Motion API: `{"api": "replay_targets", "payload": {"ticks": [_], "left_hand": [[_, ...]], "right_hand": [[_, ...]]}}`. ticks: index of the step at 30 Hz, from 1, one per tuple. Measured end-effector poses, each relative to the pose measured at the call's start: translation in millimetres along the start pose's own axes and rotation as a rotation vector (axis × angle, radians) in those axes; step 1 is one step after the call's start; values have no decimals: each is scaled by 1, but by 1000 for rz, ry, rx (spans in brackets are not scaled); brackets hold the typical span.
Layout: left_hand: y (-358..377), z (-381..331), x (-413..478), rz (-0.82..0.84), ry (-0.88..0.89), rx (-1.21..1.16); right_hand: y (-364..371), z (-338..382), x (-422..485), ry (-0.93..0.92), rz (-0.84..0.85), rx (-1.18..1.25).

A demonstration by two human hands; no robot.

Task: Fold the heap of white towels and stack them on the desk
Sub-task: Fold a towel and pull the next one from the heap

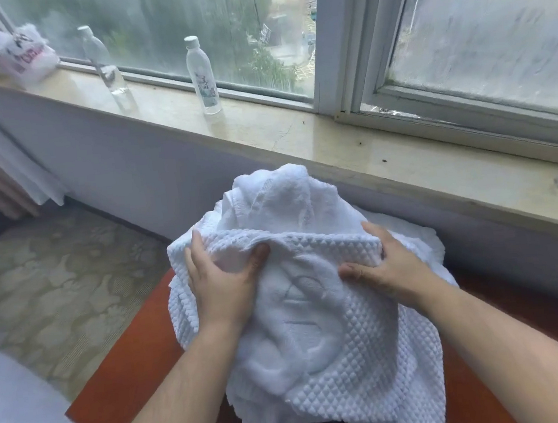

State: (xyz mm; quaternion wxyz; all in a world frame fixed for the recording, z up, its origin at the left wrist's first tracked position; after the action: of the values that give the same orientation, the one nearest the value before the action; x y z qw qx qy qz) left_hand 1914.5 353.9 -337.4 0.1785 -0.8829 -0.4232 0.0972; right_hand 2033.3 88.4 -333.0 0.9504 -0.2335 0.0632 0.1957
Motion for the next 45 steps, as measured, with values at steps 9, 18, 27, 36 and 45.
{"api": "replay_targets", "payload": {"ticks": [9,18,27,36,45], "left_hand": [[0,-8,-15,210,-5,-25],[-14,-75,-108,196,105,-242],[10,-151,-254,266,209,-315],[123,-225,-384,551,273,-521],[226,-184,-394,655,358,-235]], "right_hand": [[8,3,-17,4,39,201],[-39,11,-100,-87,-26,710],[-145,4,-223,-229,-139,784],[-296,-22,-315,-343,-433,835],[-343,-154,-315,13,-719,452]]}}
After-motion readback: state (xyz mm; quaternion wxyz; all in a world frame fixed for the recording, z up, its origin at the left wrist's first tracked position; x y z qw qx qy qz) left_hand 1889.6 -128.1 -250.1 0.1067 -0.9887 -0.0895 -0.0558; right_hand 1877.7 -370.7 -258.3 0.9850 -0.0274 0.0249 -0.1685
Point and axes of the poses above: each hand's wrist, its own x-axis towards the middle knuckle, its own y-axis out of the palm, z = x × y, the point moved 8 cm from there along x, towards the middle knuckle, and after that the axes turned 7 degrees about -z, right-handed, at the moved point
